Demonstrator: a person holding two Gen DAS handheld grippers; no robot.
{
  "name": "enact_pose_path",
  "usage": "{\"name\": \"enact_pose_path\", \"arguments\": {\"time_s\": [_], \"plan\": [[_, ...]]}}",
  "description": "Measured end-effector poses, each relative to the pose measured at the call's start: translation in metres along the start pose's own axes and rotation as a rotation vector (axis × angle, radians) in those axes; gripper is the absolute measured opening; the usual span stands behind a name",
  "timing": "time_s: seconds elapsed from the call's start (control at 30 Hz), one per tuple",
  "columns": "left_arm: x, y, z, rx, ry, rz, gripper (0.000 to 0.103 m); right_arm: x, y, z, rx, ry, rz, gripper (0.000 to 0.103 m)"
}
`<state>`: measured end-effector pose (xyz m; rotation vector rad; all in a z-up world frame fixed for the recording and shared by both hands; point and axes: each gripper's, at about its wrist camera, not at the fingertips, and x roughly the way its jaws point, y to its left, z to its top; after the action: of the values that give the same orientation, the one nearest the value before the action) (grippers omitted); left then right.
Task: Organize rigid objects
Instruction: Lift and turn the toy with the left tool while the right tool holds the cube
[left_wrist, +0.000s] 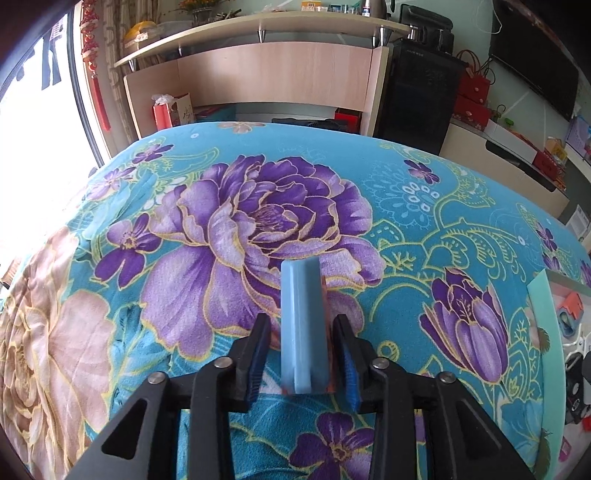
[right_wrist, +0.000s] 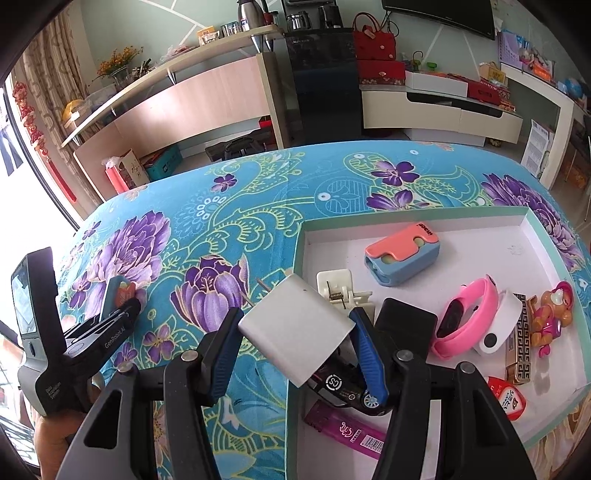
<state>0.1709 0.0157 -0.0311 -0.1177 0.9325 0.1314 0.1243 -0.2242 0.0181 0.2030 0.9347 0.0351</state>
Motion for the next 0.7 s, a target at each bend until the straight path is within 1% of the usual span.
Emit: {"name": "enact_pose_path", "arguments": {"time_s": [0.03, 0.07, 0.13, 0.23, 0.27, 0.37, 0.43, 0.5, 0.57, 0.6, 0.67, 0.7], "plan": [[-0.001, 0.003, 0.000, -0.012, 0.004, 0.011, 0.081, 0.000, -0.001, 0.000, 0.002, -0.002, -0.001, 0.060], [-0.001, 0.006, -0.001, -0.023, 0.010, 0.029, 0.085, -0.001, -0.002, 0.000, 0.003, -0.004, -0.002, 0.060], [-0.004, 0.012, -0.003, -0.033, 0.011, 0.062, 0.086, -0.001, -0.004, 0.001, 0.008, -0.005, -0.002, 0.060], [-0.010, 0.019, -0.003, -0.050, -0.006, 0.125, 0.086, -0.002, -0.005, 0.001, 0.012, -0.005, 0.003, 0.060], [-0.013, 0.020, -0.003, -0.048, -0.018, 0.135, 0.086, -0.002, -0.006, 0.001, 0.013, -0.005, 0.004, 0.060], [-0.016, 0.015, -0.002, -0.007, -0.042, 0.139, 0.086, -0.002, -0.005, 0.001, 0.011, -0.004, 0.010, 0.060], [-0.012, 0.008, -0.002, 0.030, -0.037, 0.134, 0.086, -0.001, -0.005, 0.001, 0.009, -0.003, 0.012, 0.060], [-0.006, 0.003, -0.002, 0.060, -0.030, 0.153, 0.086, -0.001, -0.004, 0.001, 0.007, -0.001, 0.012, 0.060], [0.002, 0.002, -0.003, 0.072, -0.021, 0.173, 0.085, -0.001, -0.004, 0.001, 0.008, 0.000, 0.010, 0.060], [0.003, 0.003, -0.003, 0.066, -0.020, 0.163, 0.080, -0.001, -0.005, 0.001, 0.009, 0.000, 0.010, 0.060], [0.003, 0.004, -0.002, 0.045, -0.022, 0.132, 0.066, -0.001, -0.005, 0.001, 0.009, 0.001, 0.009, 0.060], [0.002, 0.004, -0.002, 0.046, -0.025, 0.129, 0.050, -0.001, -0.004, 0.001, 0.008, 0.001, 0.010, 0.060]]}}
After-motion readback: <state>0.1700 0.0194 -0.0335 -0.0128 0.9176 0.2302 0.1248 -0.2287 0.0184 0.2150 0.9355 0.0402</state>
